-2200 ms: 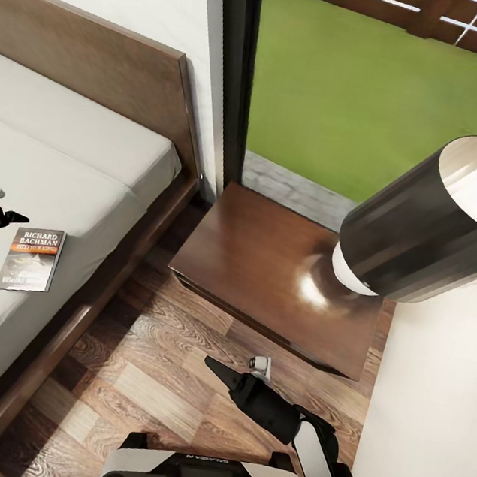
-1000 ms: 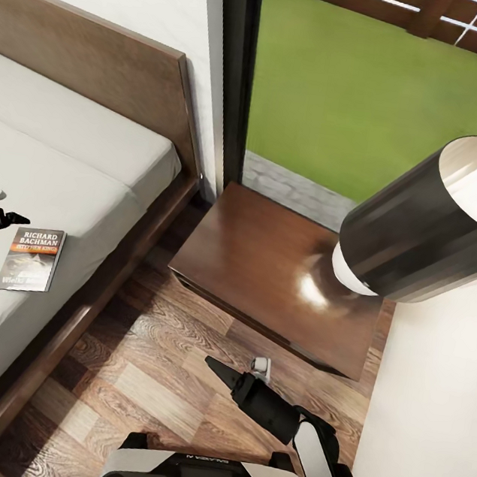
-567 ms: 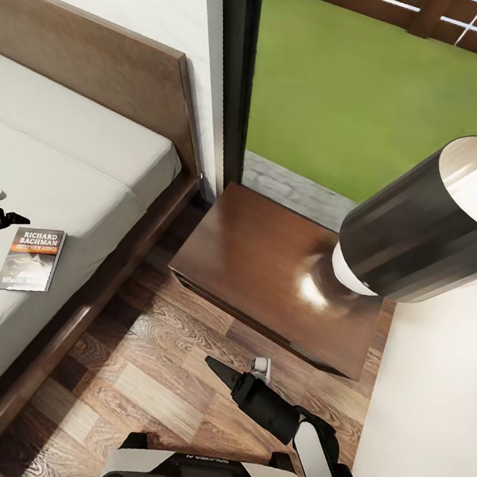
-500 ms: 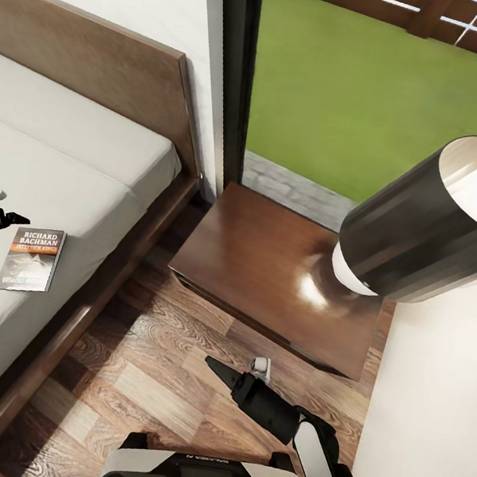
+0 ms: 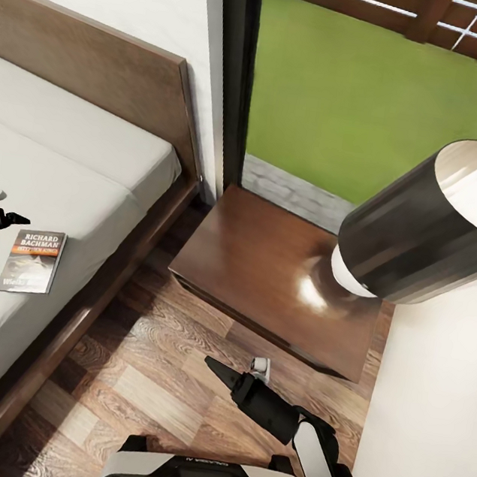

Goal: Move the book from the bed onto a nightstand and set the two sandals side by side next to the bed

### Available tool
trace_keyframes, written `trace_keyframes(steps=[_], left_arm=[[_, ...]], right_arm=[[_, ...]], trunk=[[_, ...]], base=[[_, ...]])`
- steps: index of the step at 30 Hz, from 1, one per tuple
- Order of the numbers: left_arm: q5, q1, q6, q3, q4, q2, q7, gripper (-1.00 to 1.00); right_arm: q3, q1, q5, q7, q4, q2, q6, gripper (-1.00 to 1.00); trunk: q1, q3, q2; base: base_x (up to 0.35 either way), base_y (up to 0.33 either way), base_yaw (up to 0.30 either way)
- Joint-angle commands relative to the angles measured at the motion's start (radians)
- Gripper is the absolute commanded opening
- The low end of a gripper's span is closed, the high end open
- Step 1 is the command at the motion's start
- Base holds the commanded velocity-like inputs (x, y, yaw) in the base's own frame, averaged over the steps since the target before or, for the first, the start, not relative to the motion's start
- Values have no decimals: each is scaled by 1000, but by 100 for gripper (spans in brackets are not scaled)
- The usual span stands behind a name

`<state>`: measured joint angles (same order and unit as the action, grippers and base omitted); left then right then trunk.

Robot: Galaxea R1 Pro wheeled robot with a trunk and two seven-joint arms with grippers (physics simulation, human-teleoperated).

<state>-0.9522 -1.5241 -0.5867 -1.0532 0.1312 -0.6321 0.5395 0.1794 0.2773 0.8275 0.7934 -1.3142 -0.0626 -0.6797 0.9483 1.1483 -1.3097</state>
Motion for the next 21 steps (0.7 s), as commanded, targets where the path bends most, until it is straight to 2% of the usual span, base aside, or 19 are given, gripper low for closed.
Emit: trace_keyframes(steps=[1,14,21], left_arm=[[-10,0,-5,-8,2,0,6,100],[-10,0,-5,-10,2,-3,5,100],[-11,1,-5,-10,-3,-16,7,100]], right_arm=[[0,0,6,-1,0,0,-6,100],[0,0,4,-2,1,0,-6,100],[1,0,3,-2,1,-1,-6,100]], trunk=[[0,-1,0],[0,-21,0],[0,-32,0]], base=[[0,0,0],[0,0,0],[0,0,0]])
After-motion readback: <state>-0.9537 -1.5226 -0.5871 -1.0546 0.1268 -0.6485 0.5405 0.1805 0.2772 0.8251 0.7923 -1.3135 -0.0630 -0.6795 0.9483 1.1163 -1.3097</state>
